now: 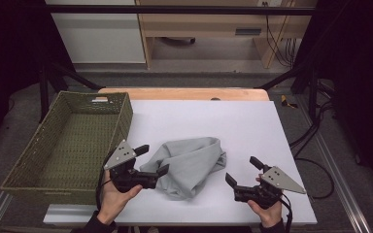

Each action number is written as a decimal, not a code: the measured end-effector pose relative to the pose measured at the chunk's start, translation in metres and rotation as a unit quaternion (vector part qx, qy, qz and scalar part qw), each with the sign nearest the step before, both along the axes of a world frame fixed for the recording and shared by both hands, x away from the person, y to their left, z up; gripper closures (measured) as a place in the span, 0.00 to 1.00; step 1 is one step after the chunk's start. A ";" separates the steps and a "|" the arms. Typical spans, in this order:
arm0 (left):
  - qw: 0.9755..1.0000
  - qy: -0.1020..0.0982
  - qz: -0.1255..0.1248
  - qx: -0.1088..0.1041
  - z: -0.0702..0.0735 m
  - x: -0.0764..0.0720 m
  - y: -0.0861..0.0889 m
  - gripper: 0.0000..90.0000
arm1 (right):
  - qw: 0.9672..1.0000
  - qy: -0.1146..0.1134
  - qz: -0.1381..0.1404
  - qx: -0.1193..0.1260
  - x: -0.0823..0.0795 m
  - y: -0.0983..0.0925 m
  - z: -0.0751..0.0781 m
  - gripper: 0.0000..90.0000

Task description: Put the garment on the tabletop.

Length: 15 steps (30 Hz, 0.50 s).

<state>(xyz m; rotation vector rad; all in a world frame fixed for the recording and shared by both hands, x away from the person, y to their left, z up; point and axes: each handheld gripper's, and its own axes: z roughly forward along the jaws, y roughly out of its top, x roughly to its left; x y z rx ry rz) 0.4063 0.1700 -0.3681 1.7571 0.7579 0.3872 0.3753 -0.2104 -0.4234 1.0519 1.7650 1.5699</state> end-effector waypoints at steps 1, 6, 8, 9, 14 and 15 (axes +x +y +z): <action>1.000 -0.002 0.001 -0.004 -0.001 -0.002 0.002 0.07 | 1.000 0.000 0.001 0.002 0.000 0.000 0.000 0.01; 1.000 -0.006 -0.001 -0.021 -0.010 -0.009 0.009 0.07 | 1.000 0.000 0.001 0.006 -0.001 -0.001 0.002 0.01; 1.000 -0.001 0.001 -0.021 -0.015 -0.010 0.012 0.07 | 1.000 0.000 0.001 0.007 -0.001 -0.002 0.001 0.01; 1.000 0.001 0.004 -0.021 -0.017 -0.010 0.013 0.07 | 1.000 0.000 0.000 0.007 -0.001 -0.002 0.001 0.01; 1.000 0.005 0.007 -0.021 -0.020 -0.013 0.019 0.07 | 1.000 0.001 -0.001 0.007 -0.001 -0.002 0.001 0.01; 1.000 0.005 0.006 -0.020 -0.021 -0.013 0.020 0.07 | 1.000 0.000 -0.001 0.007 -0.001 -0.003 0.001 0.01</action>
